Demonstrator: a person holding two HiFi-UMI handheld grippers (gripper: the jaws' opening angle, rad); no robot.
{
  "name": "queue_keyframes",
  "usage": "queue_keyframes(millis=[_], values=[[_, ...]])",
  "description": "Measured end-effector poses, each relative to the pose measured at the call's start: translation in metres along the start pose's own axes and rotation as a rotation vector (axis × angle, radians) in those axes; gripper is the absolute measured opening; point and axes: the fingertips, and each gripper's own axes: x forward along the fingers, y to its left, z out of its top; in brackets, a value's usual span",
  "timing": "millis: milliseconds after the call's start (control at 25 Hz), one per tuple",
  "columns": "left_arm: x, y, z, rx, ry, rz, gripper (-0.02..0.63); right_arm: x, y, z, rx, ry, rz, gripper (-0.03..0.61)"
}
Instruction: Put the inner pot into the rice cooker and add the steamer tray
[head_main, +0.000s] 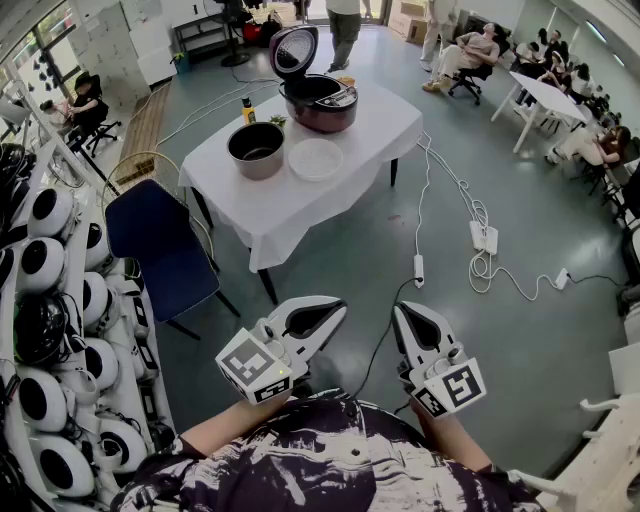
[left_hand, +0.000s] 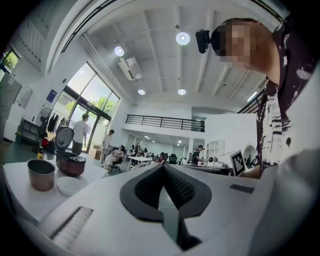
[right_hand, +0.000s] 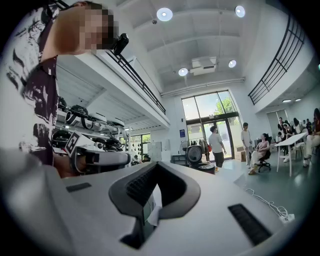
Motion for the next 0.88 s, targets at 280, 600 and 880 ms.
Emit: queue_keyframes(millis=[280, 600, 880], values=[[0.002, 0.002, 0.0, -0.001, 0.002, 0.0, 0.005, 0.004, 0.001, 0.0, 0.0, -0.001, 0.014, -0.005], [-0.001, -0.002, -0.002, 0.002, 0.006, -0.006, 0.005, 0.0, 0.004, -0.001, -0.003, 0.003, 0.02, -0.005], [-0.002, -0.004, -0.001, -0.003, 0.006, -0.002, 0.005, 0.003, 0.002, 0.012, 0.028, -0.115, 0.003, 0.501]])
